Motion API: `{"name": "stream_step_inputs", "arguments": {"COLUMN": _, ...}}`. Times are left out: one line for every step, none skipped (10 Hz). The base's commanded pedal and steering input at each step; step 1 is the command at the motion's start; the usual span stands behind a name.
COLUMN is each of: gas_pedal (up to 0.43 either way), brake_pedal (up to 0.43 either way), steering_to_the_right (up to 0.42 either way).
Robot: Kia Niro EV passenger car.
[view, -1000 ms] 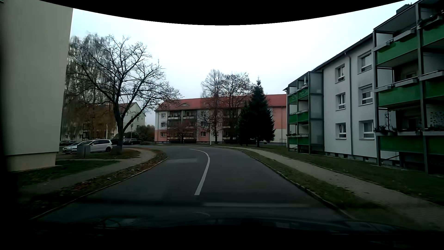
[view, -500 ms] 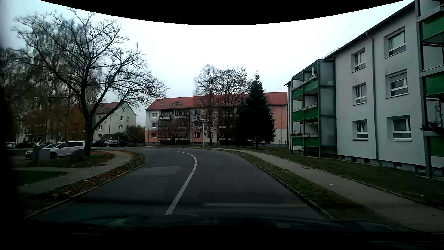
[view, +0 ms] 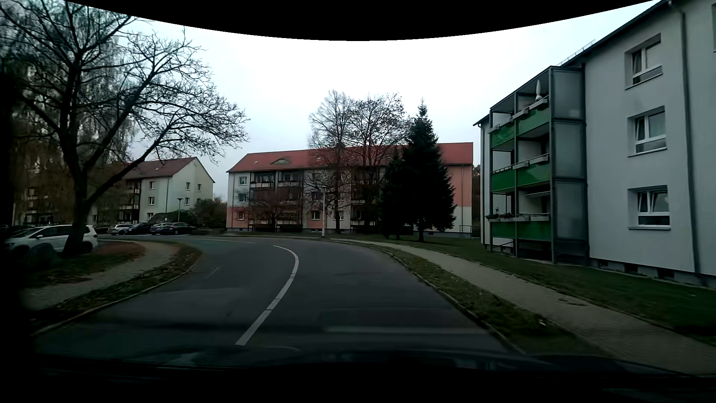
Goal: Follow the waypoints while adhering to traffic rules and regulations
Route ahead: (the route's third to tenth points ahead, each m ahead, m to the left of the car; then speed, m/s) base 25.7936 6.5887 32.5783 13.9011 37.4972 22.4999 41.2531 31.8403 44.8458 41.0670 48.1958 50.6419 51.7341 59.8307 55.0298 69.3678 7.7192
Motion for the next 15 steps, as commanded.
{"name": "stream_step_inputs", "arguments": {"gas_pedal": 0.110, "brake_pedal": 0.000, "steering_to_the_right": -0.033}}
{"name": "stream_step_inputs", "arguments": {"gas_pedal": 0.110, "brake_pedal": 0.000, "steering_to_the_right": -0.039}}
{"name": "stream_step_inputs", "arguments": {"gas_pedal": 0.110, "brake_pedal": 0.000, "steering_to_the_right": -0.051}}
{"name": "stream_step_inputs", "arguments": {"gas_pedal": 0.110, "brake_pedal": 0.000, "steering_to_the_right": -0.063}}
{"name": "stream_step_inputs", "arguments": {"gas_pedal": 0.110, "brake_pedal": 0.000, "steering_to_the_right": -0.069}}
{"name": "stream_step_inputs", "arguments": {"gas_pedal": 0.110, "brake_pedal": 0.000, "steering_to_the_right": -0.070}}
{"name": "stream_step_inputs", "arguments": {"gas_pedal": 0.118, "brake_pedal": 0.000, "steering_to_the_right": -0.070}}
{"name": "stream_step_inputs", "arguments": {"gas_pedal": 0.118, "brake_pedal": 0.000, "steering_to_the_right": -0.072}}
{"name": "stream_step_inputs", "arguments": {"gas_pedal": 0.118, "brake_pedal": 0.000, "steering_to_the_right": -0.078}}
{"name": "stream_step_inputs", "arguments": {"gas_pedal": 0.130, "brake_pedal": 0.000, "steering_to_the_right": -0.081}}
{"name": "stream_step_inputs", "arguments": {"gas_pedal": 0.130, "brake_pedal": 0.000, "steering_to_the_right": -0.084}}
{"name": "stream_step_inputs", "arguments": {"gas_pedal": 0.130, "brake_pedal": 0.000, "steering_to_the_right": -0.091}}
{"name": "stream_step_inputs", "arguments": {"gas_pedal": 0.130, "brake_pedal": 0.000, "steering_to_the_right": -0.097}}
{"name": "stream_step_inputs", "arguments": {"gas_pedal": 0.130, "brake_pedal": 0.000, "steering_to_the_right": -0.102}}
{"name": "stream_step_inputs", "arguments": {"gas_pedal": 0.130, "brake_pedal": 0.000, "steering_to_the_right": -0.107}}
